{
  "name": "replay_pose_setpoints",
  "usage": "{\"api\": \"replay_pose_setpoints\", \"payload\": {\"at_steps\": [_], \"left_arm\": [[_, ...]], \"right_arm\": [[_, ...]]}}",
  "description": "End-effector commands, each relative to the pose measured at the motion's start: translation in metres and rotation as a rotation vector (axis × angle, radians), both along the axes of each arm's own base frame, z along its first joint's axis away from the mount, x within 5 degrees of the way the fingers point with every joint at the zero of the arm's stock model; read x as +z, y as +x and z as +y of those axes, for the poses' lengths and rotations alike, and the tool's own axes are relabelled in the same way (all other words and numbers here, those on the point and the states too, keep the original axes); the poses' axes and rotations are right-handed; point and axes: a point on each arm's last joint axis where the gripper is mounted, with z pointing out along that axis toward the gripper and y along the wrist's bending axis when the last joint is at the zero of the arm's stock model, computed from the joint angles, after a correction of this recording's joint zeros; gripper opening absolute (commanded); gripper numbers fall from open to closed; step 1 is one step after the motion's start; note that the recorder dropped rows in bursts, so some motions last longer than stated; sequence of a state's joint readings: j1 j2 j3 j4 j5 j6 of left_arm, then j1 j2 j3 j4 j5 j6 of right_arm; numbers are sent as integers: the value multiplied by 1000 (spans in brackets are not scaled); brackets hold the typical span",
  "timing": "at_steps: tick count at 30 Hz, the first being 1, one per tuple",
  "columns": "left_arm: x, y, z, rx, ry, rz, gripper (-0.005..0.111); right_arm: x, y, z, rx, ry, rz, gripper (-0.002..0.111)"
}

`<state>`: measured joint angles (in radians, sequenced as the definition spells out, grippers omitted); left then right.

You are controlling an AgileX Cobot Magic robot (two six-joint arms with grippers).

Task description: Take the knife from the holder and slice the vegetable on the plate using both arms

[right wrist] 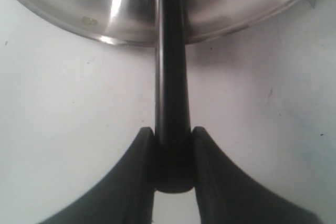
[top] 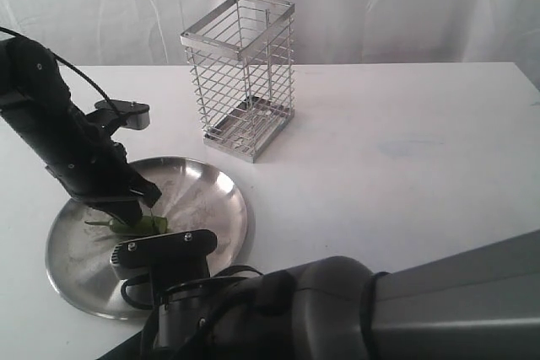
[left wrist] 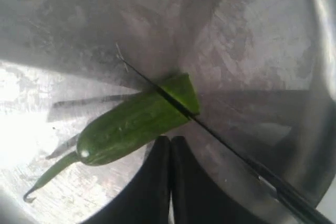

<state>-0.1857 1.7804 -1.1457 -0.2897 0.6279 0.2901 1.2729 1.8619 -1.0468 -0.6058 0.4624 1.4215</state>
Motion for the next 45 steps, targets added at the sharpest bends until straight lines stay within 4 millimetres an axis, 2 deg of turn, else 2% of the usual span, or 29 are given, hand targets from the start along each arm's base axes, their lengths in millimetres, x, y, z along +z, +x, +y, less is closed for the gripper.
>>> {"api": "replay_pose_setpoints", "payload": {"at_steps": [1, 11, 19, 25, 45], "left_arm": [[-10, 3, 0, 21, -6, 5, 0], [-36, 5, 0, 20, 5, 90, 0], [-37, 6, -1, 28, 4, 80, 0], [-36, 8, -1, 43, -9, 69, 0], [-36, 6, -2, 43, -20, 92, 0]], "right_arm": [[6, 2, 0, 4, 22, -4, 0], [6, 2, 0, 2, 23, -3, 0], [4, -5, -5, 5, -36, 77, 0], [13, -8, -9, 26, -48, 91, 0], [6, 34, 4, 79, -81, 116, 0]]}}
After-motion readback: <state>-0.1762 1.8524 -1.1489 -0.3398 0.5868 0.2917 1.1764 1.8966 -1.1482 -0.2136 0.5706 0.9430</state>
